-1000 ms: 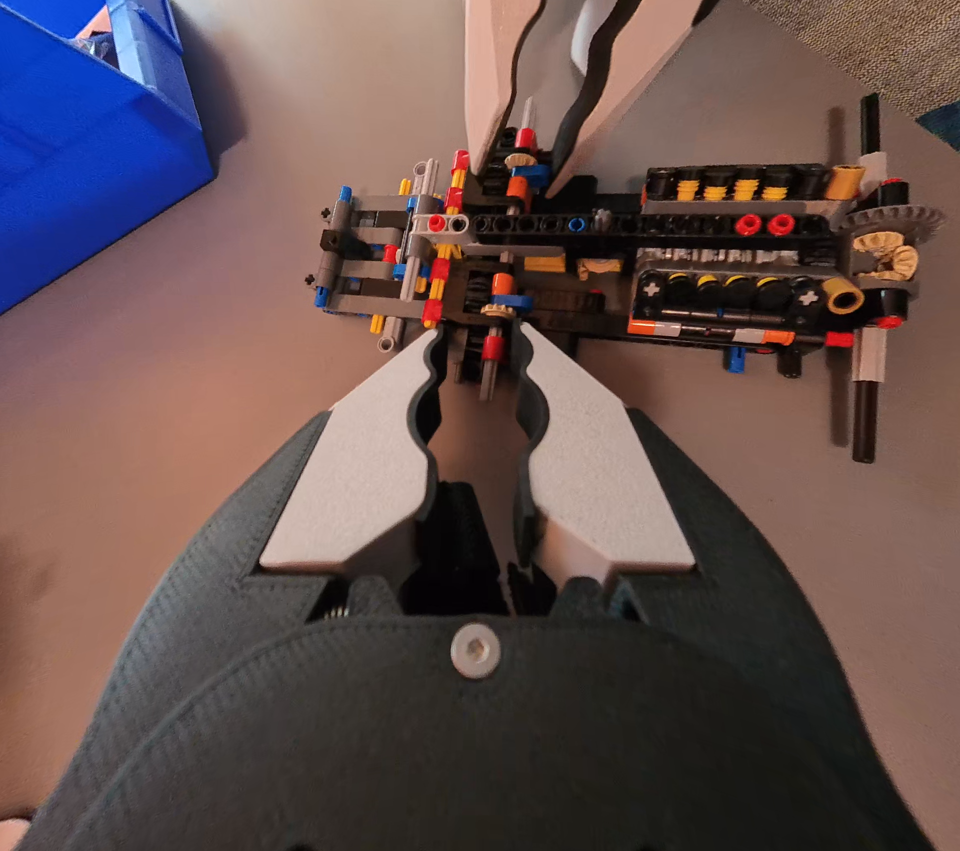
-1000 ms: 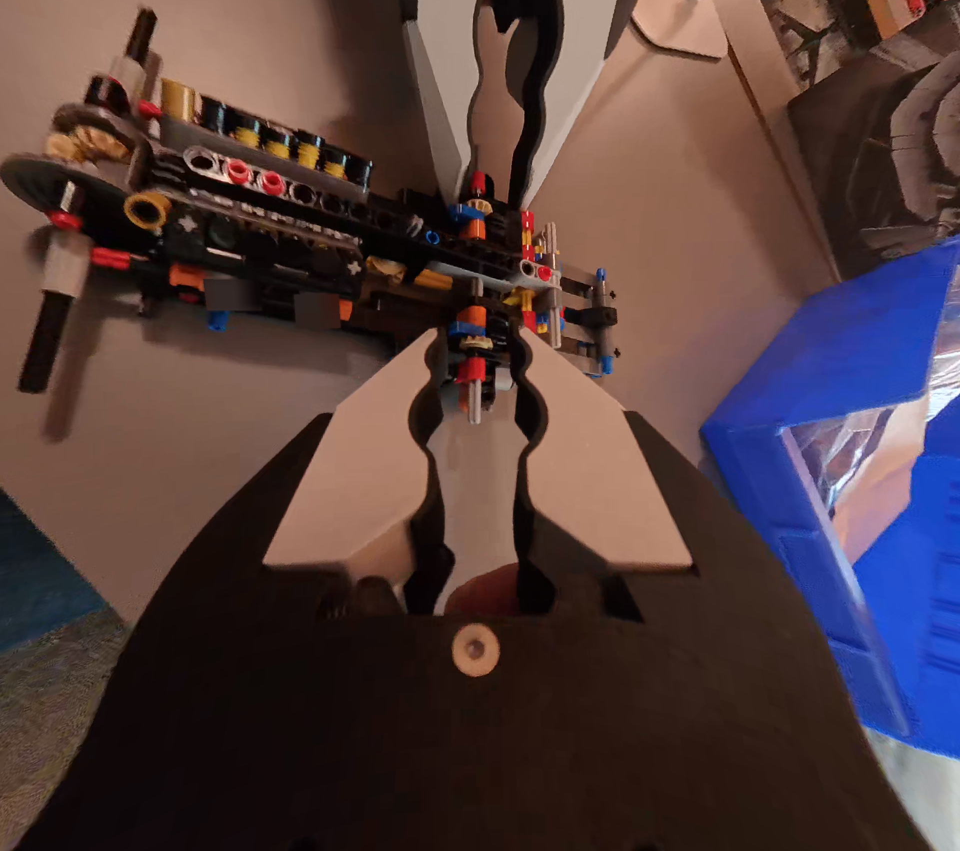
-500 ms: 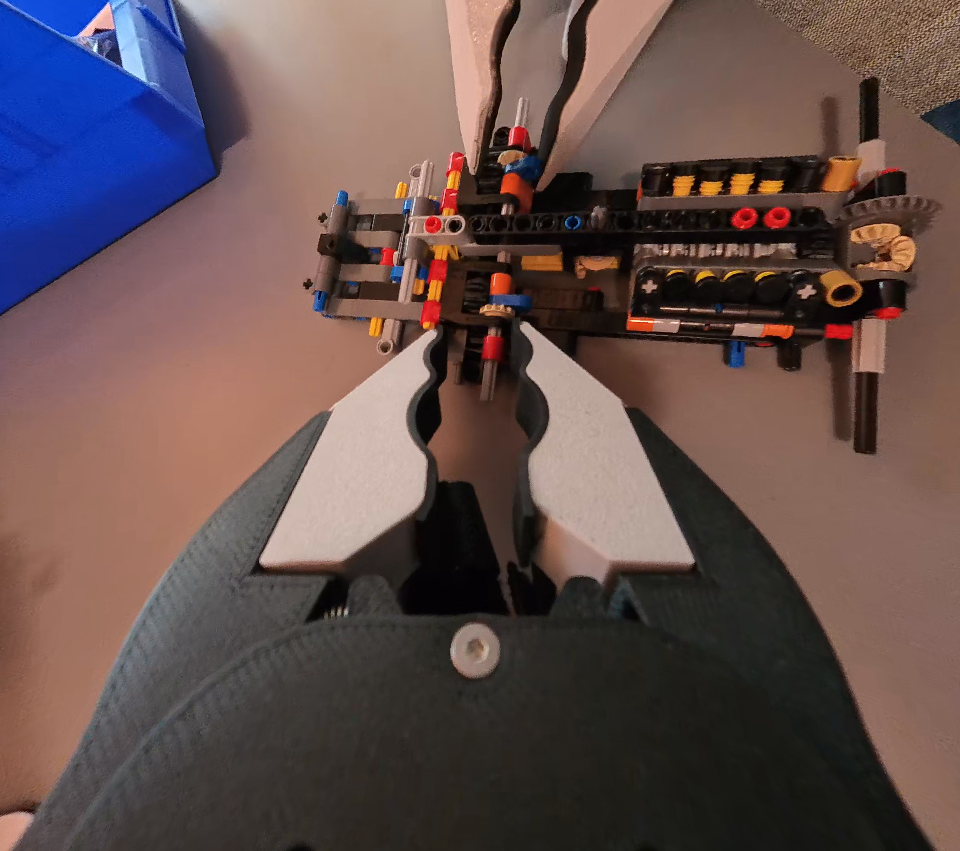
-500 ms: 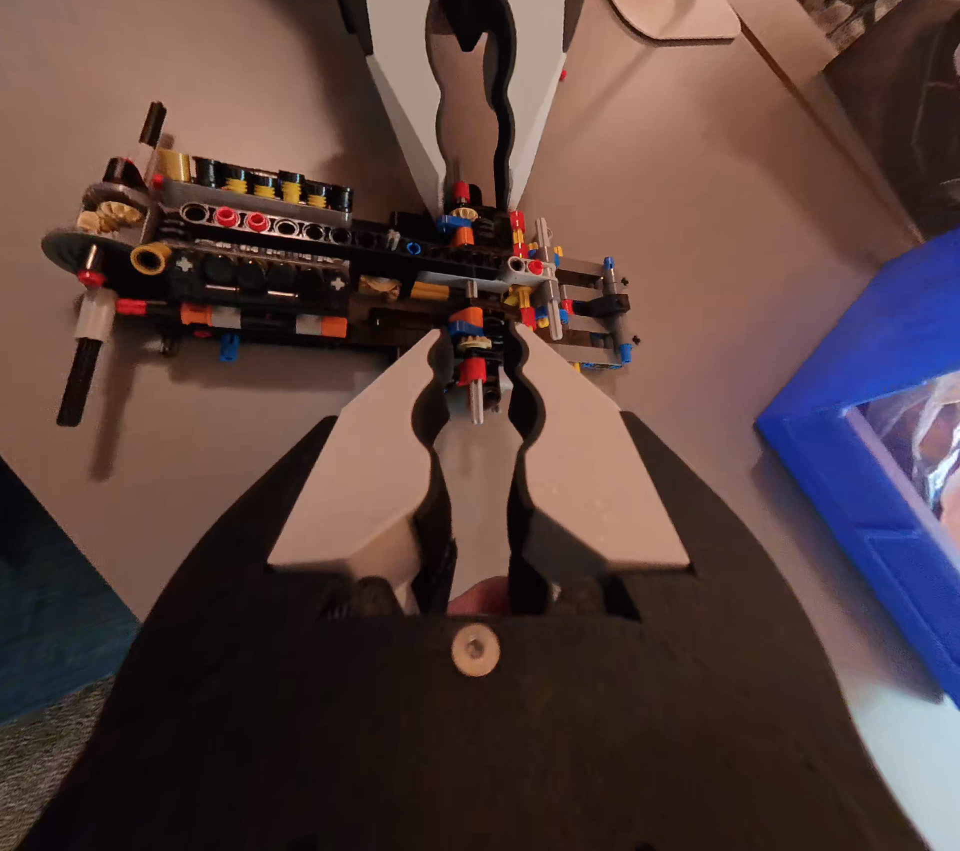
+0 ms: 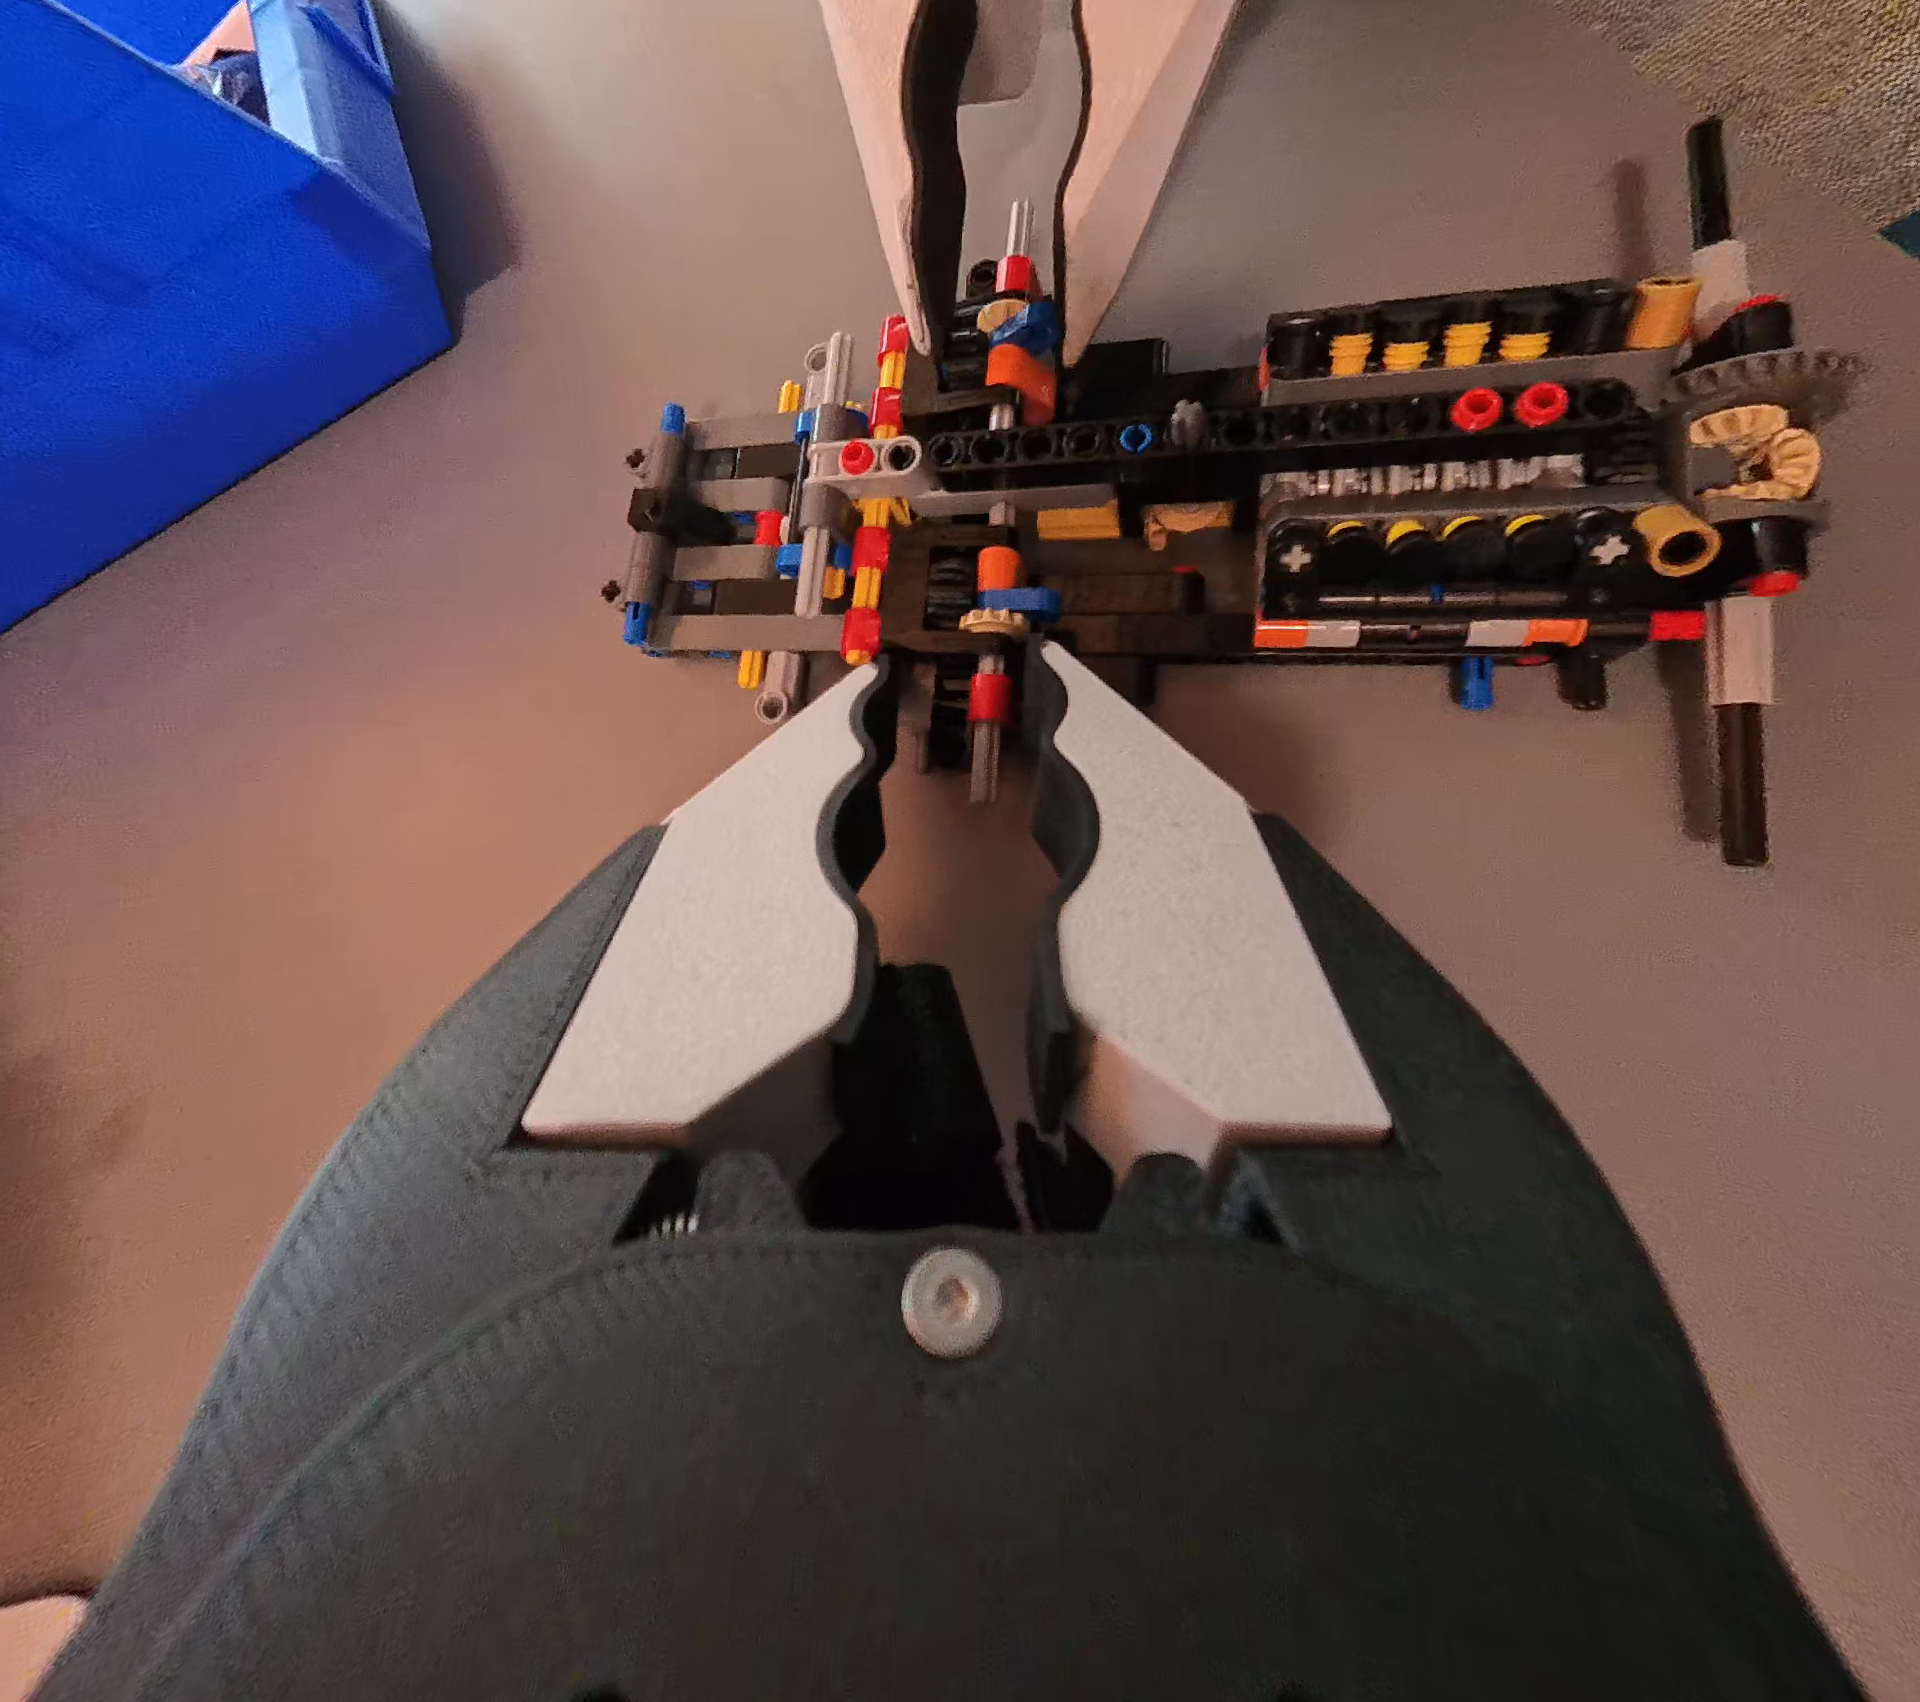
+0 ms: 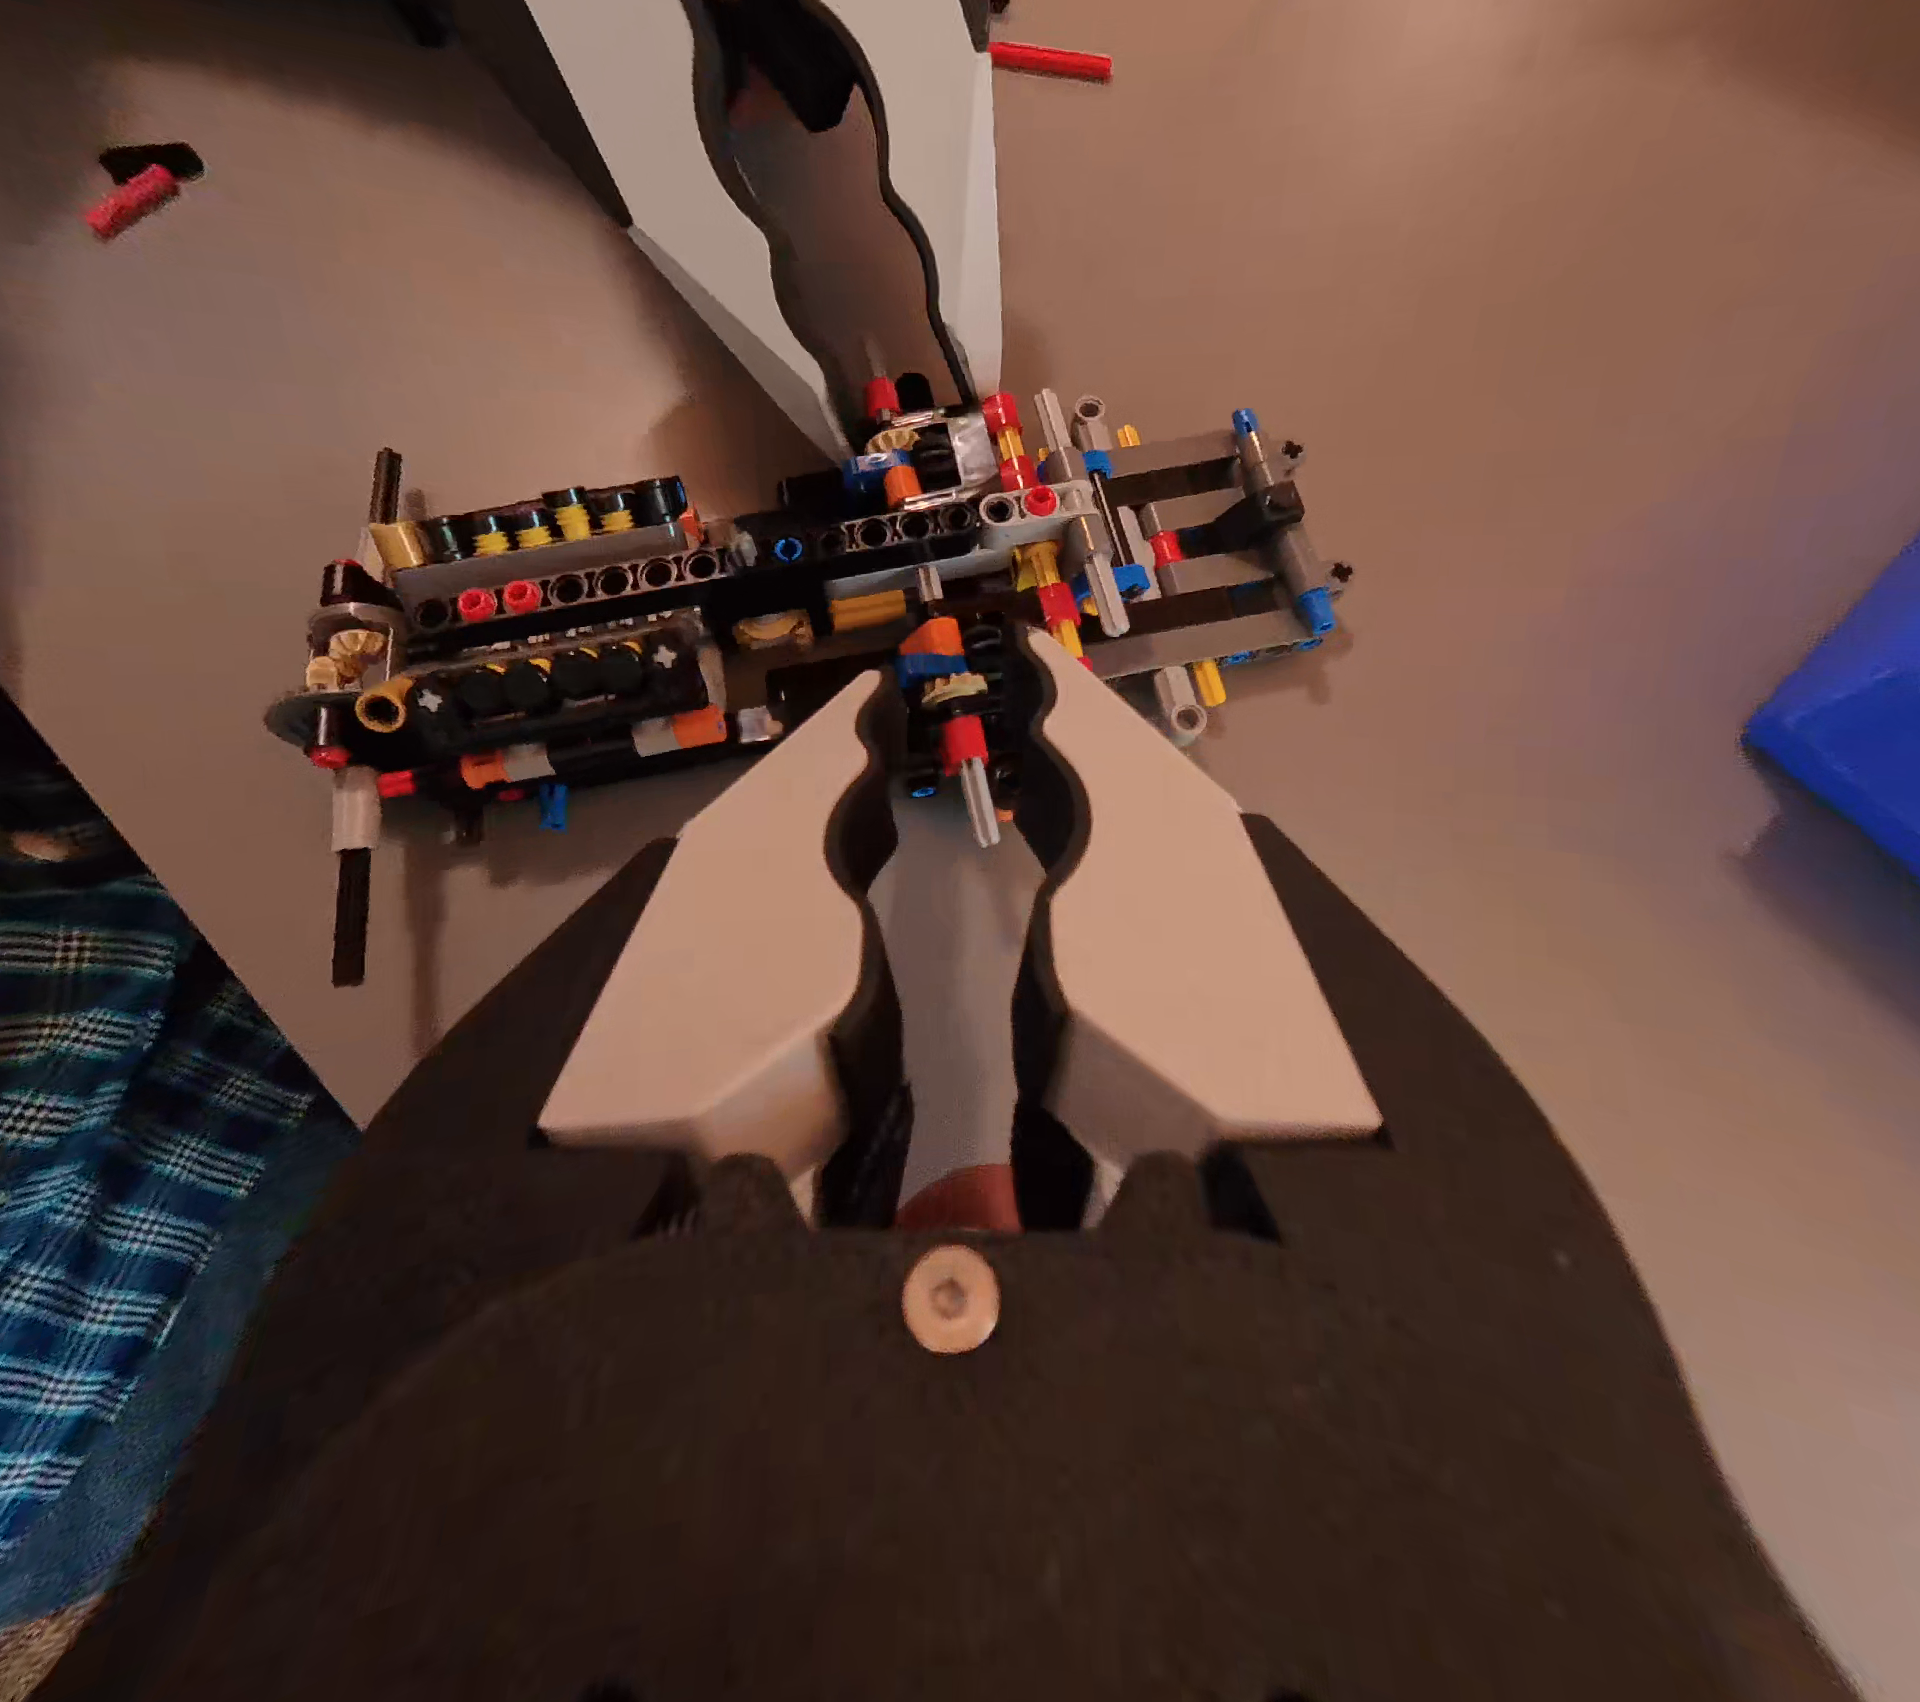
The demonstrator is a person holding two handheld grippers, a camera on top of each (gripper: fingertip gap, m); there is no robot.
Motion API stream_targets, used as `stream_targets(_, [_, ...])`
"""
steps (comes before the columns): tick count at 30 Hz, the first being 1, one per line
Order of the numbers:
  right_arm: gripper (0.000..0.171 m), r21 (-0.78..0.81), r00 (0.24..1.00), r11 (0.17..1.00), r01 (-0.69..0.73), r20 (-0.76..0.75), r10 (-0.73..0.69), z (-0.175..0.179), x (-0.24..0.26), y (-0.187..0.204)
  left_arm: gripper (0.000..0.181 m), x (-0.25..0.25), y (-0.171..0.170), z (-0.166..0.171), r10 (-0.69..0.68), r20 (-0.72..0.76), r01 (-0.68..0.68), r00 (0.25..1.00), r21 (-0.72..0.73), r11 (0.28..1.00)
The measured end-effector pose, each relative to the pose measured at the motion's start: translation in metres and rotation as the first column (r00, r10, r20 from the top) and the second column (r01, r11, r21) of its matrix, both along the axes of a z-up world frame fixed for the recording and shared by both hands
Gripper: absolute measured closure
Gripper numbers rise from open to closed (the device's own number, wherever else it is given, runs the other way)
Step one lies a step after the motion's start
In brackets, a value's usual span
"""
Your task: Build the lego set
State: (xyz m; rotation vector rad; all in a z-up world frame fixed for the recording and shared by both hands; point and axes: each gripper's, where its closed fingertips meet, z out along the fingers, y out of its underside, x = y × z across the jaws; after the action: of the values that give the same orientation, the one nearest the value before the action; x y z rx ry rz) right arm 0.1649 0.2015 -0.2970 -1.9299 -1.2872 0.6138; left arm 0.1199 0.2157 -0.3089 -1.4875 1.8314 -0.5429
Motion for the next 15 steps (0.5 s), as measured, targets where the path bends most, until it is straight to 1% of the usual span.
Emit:
stream_targets(3, [0.155,-0.057,0.999,0.998,0.018,-0.029,-0.020,0.0003,-0.0003,0.0005,0.159,0.0000,0.0006,0.0000,0.003,0.001,-0.003,1.000,0.003,1.000])
stream_targets(6, [0.155,-0.019,1.000,1.000,0.006,-0.018,-0.007,0.0001,-0.0008,0.0007,0.159,0.0000,0.0010,-0.0001,0.005,0.000,-0.005,1.000,0.006,1.000])
stream_targets(10, [0.153,0.202,0.994,0.978,-0.059,0.102,0.039,-0.0005,-0.0013,0.0004,0.159,0.0002,0.0020,-0.0004,0.008,0.003,-0.008,1.000,0.009,1.000])
stream_targets(13, [0.152,0.377,0.979,0.919,-0.114,0.201,0.039,-0.0015,-0.0015,-0.0025,0.159,0.0004,0.0007,-0.0004,0.002,0.003,-0.002,1.000,0.005,1.000])
stream_targets(15, [0.152,0.484,0.961,0.862,-0.153,0.276,0.016,-0.0013,-0.0001,-0.0039,0.159,0.0015,-0.0006,-0.0005,-0.002,0.004,0.002,1.000,0.006,1.000])
